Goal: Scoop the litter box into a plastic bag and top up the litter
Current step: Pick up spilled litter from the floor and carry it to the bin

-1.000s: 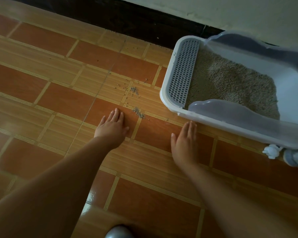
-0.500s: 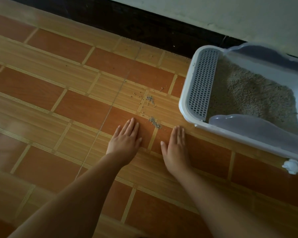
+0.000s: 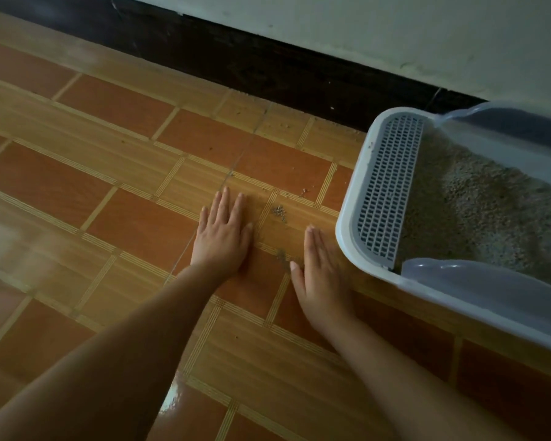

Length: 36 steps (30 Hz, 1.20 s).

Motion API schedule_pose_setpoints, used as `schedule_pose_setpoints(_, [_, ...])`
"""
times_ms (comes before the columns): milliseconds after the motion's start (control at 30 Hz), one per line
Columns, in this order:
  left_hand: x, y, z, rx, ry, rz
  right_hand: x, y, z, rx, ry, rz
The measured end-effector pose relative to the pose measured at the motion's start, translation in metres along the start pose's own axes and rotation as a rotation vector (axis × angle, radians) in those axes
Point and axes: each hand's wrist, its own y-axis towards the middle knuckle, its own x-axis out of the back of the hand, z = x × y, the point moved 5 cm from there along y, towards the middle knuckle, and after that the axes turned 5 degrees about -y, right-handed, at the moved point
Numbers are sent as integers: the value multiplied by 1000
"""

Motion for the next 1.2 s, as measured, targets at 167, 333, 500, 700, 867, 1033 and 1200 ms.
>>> schedule_pose_setpoints(167, [-2,21,-8,-36,-56,78,10,16,-17,-44,-84,-27])
schedule_pose_setpoints(333, [-8,16,-21,-202,-80,66,8,33,-15,-112,-15,-8])
schedule_pose_setpoints(500, [-13,0,-27,-341,-80,120,9,52,-14,-187,104,-83])
schedule_pose_setpoints(700, [-7,0,-13,-293,-75,16,16,76,-11,-167,127,-120])
schedule_pose_setpoints(867, [-4,1,15,-116,-59,-68,14,89,-6,-123,81,-109])
schedule_pose_setpoints(1033, [-7,2,19,-128,-86,-102,6,83,1,-4,64,-85])
schedule_pose_setpoints(1200, [-8,2,19,-138,-90,-107,4,71,11,137,22,-27])
